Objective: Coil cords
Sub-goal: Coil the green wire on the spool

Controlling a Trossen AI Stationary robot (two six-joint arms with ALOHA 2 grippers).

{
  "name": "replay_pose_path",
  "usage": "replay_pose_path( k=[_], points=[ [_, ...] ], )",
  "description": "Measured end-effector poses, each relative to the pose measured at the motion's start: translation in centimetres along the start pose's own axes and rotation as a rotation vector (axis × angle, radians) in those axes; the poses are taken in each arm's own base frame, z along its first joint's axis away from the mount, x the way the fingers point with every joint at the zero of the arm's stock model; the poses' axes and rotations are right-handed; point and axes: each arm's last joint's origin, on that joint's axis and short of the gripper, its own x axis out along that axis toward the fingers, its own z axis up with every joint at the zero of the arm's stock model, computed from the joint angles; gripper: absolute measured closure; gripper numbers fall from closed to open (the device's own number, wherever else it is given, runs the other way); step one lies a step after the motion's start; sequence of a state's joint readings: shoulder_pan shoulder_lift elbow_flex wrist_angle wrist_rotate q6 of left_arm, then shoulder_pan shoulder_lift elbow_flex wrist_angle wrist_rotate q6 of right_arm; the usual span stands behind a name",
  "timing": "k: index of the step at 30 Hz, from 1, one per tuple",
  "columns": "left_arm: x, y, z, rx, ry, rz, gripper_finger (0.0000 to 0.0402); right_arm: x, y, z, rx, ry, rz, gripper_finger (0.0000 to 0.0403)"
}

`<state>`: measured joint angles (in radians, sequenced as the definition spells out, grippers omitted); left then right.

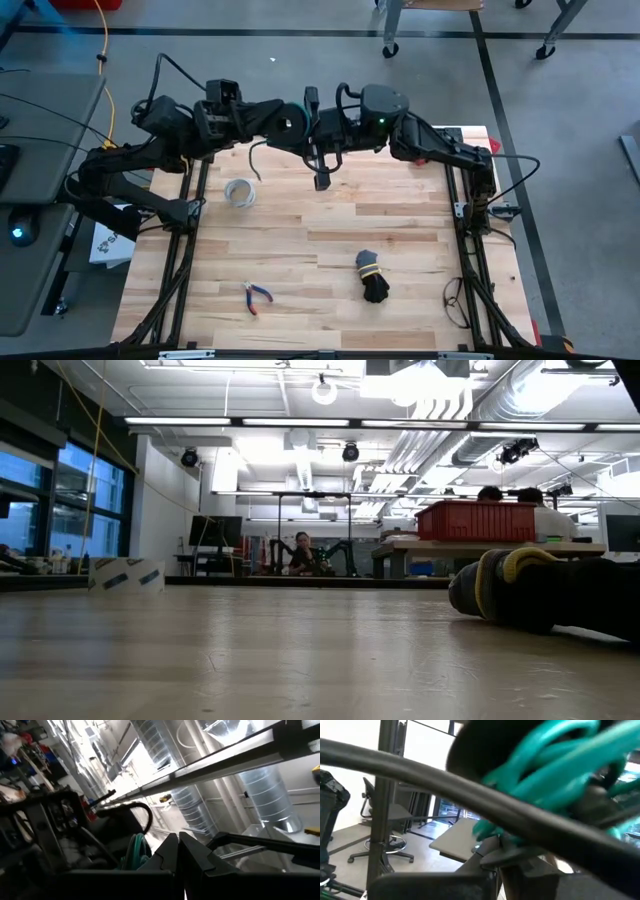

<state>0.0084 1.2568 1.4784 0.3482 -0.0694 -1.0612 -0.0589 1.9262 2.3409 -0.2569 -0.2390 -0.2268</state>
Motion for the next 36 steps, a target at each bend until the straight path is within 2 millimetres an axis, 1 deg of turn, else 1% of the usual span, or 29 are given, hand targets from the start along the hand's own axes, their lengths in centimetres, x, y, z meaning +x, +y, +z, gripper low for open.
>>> replay_pose_path(
  k=[6, 10, 12, 16, 20, 23, 25, 28, 31, 33, 36],
  points=[
    [0.0, -0.2, -0.5, -0.055, 0.054, -0.02, 0.0401, -0.1, -0.5, 0.0, -0.008, -0.011, -0.01, 0.0403],
    [-0.1, 0.2, -1.2, -0.094, 0.162, -0.012, 0.0401, -0.6, -1.4, 0.6, -0.017, -0.042, -0.063, 0.0403],
    [-0.2, 0.2, -1.3, -0.088, 0.164, 0.003, 0.0401, -0.8, -1.7, 0.8, -0.01, -0.059, -0.063, 0.0403],
    [-0.4, -0.4, -0.9, -0.07, 0.123, -0.006, 0.0401, -1.0, -1.7, 0.9, -0.004, -0.055, -0.037, 0.0403],
    [-0.4, 0.0, -1.3, -0.057, 0.166, 0.013, 0.0401, -1.7, -2.6, 1.2, -0.049, -0.049, -0.079, 0.0403],
    [-0.8, -0.1, -1.1, 0.051, 0.211, 0.022, 0.0401, -2.8, -3.5, 1.5, -0.051, -0.008, -0.119, 0.0403],
    [-1.6, -0.4, -0.8, 0.155, 0.263, 0.044, 0.0401, -3.8, -4.1, 1.6, -0.042, 0.038, -0.129, 0.0403],
    [-2.9, -0.4, -0.2, 0.292, 0.326, 0.12, 0.0401, -5.8, -4.8, 2.2, -0.013, 0.115, -0.147, 0.0402],
    [-4.1, -0.4, 0.6, 0.444, 0.342, 0.191, 0.0401, -8.1, -5.3, 2.7, 0.041, 0.202, -0.166, 0.0398],
    [-4.8, -0.5, 1.1, 0.555, 0.357, 0.216, 0.0401, -9.3, -5.3, 2.6, 0.075, 0.279, -0.169, 0.0383],
    [-5.3, -0.2, 1.7, 0.672, 0.384, 0.252, 0.0401, -10.7, -5.1, 2.2, 0.134, 0.393, -0.166, 0.0341]
  ],
)
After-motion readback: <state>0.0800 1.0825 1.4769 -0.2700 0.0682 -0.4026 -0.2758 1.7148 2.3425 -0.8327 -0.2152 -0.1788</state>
